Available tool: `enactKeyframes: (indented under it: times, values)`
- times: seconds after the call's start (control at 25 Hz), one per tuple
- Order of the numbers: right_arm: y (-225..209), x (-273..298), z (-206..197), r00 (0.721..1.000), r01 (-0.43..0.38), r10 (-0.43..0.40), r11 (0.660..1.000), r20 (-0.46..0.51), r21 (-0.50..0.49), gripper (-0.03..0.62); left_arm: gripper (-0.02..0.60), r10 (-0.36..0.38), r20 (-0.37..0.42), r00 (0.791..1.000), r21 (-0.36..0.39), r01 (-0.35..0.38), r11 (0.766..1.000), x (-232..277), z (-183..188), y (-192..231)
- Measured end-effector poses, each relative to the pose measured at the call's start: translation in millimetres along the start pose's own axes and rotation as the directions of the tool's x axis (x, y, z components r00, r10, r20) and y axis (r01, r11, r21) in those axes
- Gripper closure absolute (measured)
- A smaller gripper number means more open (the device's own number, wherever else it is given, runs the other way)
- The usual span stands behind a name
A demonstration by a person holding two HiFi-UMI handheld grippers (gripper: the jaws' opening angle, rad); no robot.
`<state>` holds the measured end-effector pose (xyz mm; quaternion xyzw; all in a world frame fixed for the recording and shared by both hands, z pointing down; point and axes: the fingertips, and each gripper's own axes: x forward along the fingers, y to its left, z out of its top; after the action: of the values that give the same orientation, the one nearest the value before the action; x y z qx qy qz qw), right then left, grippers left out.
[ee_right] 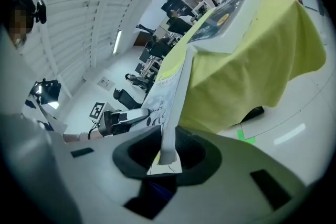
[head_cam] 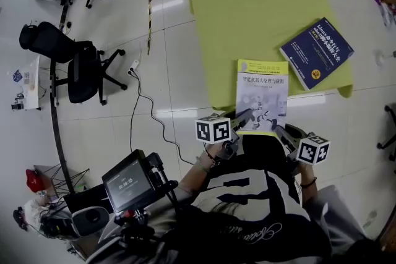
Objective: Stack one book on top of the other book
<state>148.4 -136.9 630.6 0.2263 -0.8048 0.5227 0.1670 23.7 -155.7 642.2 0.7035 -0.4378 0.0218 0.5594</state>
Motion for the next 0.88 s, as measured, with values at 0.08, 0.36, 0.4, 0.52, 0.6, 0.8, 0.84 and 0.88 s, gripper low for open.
enactKeyframes:
  times: [0.08,0.36,0.4,0.52,0.6,0.8,0.84,0.88]
  values:
    - [8.5,-2.2,4.2,1.000,-0.023,0.023,1.000,0.013,-0.011,0.512,0.453,0.021,0.000,1.000,0.089,-0.021,0.996,-4.3,7.0,-10.1]
    - [54.3,-22.4,25.8,0.991,-0.082,0.088,0.994,0.097,-0.069,0.503,0.453,0.007,0.043,0.999,0.250,-0.017,0.968,-36.6,38.8,-56.2]
    - [61.4,-27.5,31.6,0.989,-0.081,0.090,0.993,0.116,-0.083,0.504,0.453,-0.005,0.052,0.999,0.275,-0.009,0.962,-40.9,44.9,-65.5]
    - [72.9,-45.7,59.7,0.980,-0.060,0.081,0.991,0.183,-0.118,0.505,0.453,-0.047,0.056,0.997,0.341,0.025,0.940,-38.2,70.1,-94.8]
    - [66.7,-59.6,81.8,0.971,-0.023,0.056,0.990,0.231,-0.142,0.505,0.451,-0.066,0.028,0.997,0.394,0.049,0.918,-19.1,85.8,-112.2]
    - [15.0,-83.4,126.3,0.940,0.083,-0.034,0.988,0.340,-0.130,0.503,0.445,-0.071,-0.076,0.995,0.512,0.100,0.853,61.0,111.4,-138.3]
    - [3.9,-88.2,132.4,0.930,0.105,-0.057,0.988,0.362,-0.115,0.503,0.445,-0.073,-0.105,0.992,0.528,0.118,0.841,78.0,114.1,-142.9]
    - [-6.6,-93.9,137.8,0.920,0.128,-0.082,0.987,0.382,-0.098,0.503,0.445,-0.074,-0.136,0.988,0.544,0.137,0.828,94.5,116.0,-148.3]
